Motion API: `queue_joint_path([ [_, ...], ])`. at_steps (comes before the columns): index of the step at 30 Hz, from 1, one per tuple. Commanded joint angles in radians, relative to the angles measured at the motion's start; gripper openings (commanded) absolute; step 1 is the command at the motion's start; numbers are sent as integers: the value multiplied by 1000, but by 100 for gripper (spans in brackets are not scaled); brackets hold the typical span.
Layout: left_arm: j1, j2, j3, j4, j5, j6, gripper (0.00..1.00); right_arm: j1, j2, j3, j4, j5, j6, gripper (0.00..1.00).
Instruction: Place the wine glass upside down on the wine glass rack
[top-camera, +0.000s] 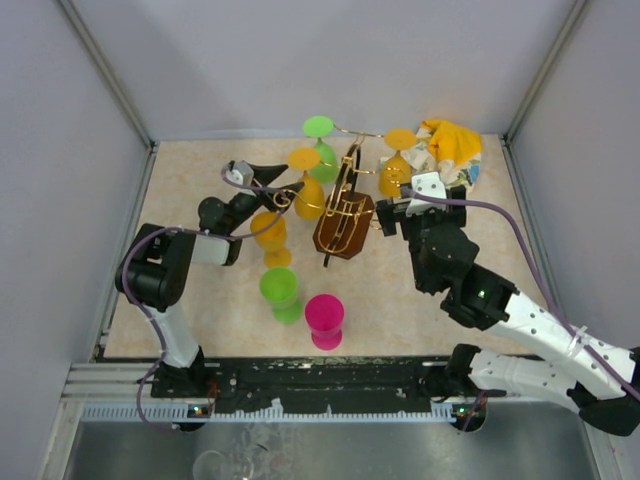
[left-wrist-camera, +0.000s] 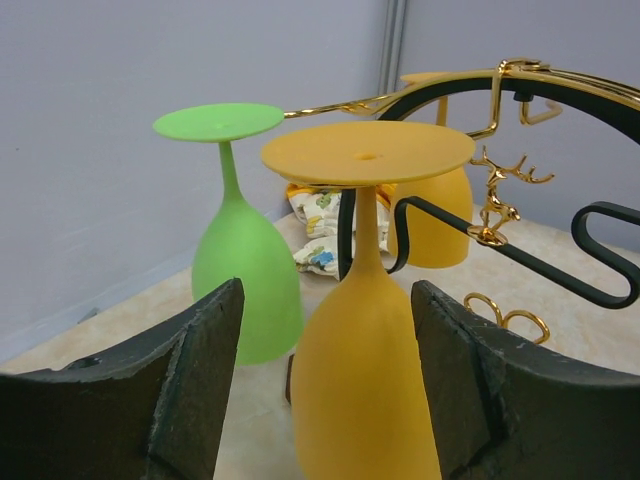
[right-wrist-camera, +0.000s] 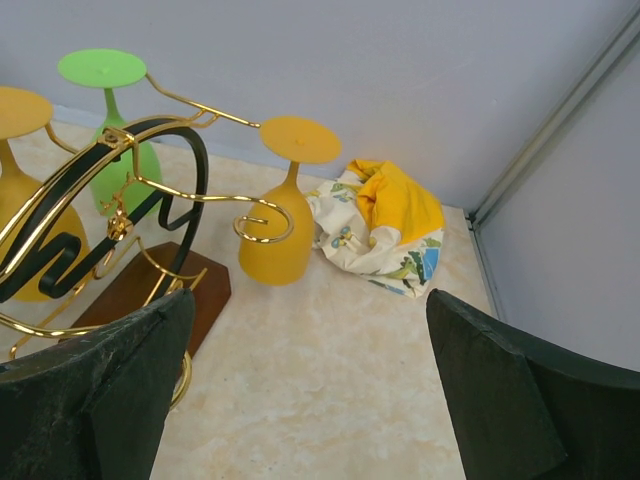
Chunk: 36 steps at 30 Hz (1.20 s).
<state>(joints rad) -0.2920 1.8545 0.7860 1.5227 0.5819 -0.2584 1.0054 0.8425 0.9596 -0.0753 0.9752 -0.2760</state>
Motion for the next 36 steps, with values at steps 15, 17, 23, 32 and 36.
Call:
queue_joint_path([
  [15,1,9,74,157,20,-34,100,5,-12,-1,14,13,11,99],
  [17,1,6,69,156,24,-35,100,5,-13,-2,15,11,10,99],
  [23,-8,12,81,149,38,-38,100,6,-13,-5,18,8,9,99],
  [32,-48,19,139,59,28,27,100,5,-29,-9,9,11,9,99],
  [36,-53,26,145,57,30,24,100,6,-34,-14,9,11,10,99],
])
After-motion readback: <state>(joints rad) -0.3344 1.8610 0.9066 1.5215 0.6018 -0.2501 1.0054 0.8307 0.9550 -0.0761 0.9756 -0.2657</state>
